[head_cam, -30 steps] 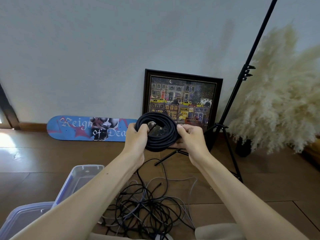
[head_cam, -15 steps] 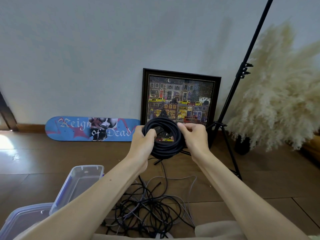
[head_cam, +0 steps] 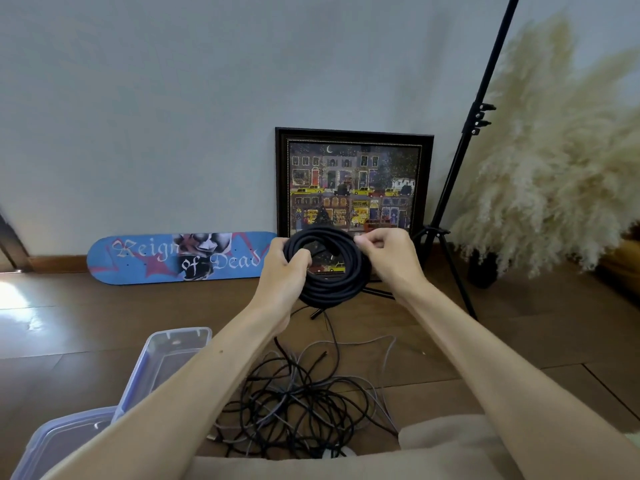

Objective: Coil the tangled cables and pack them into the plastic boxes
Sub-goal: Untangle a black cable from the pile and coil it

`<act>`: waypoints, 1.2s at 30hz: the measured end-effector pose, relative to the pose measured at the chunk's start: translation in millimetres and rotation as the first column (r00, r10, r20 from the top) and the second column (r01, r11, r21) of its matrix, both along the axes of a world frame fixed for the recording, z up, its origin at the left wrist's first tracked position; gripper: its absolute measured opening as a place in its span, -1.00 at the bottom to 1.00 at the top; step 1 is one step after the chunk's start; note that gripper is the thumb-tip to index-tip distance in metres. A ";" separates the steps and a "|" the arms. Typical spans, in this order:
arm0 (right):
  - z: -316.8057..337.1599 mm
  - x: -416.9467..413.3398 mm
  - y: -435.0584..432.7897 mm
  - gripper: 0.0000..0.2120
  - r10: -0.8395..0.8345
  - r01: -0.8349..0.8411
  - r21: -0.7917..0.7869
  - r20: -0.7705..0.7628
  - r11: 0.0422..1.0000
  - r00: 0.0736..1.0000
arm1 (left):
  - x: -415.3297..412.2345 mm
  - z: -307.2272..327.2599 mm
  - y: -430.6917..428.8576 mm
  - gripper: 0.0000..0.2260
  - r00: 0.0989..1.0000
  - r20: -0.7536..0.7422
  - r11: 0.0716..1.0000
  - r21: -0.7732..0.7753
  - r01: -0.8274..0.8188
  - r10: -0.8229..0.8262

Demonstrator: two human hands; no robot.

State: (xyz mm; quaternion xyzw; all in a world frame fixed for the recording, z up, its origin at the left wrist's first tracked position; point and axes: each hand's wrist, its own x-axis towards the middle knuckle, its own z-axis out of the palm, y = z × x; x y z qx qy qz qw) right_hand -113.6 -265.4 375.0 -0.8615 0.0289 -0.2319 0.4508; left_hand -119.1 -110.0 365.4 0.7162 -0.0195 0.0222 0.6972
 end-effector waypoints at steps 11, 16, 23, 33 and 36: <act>-14.8 3.4 -5.2 -0.55 0.116 -0.118 -0.021 -0.083 0.993 0.990 | -3.2 1.1 1.5 -0.88 0.989 0.094 0.972 0.216 0.088 -0.111; -16.3 4.5 -2.1 -0.58 0.083 -0.083 0.002 -0.063 0.997 0.995 | -1.0 4.4 4.0 -0.85 0.987 0.105 0.975 0.200 0.099 -0.122; -17.4 1.4 0.6 -0.87 0.238 -0.222 0.219 -0.049 0.950 0.970 | 0.2 0.4 10.7 -0.90 0.982 0.094 0.950 0.284 0.131 -0.164; -16.9 4.2 3.2 -0.73 0.119 -0.114 0.256 -0.007 0.960 0.993 | 5.9 1.3 13.8 -0.79 0.967 0.152 0.937 0.317 0.147 -0.203; -16.6 2.8 4.1 -0.70 0.153 -0.141 0.321 -0.012 0.937 0.988 | 7.8 3.2 18.8 -0.78 0.969 0.096 0.942 0.273 0.196 -0.229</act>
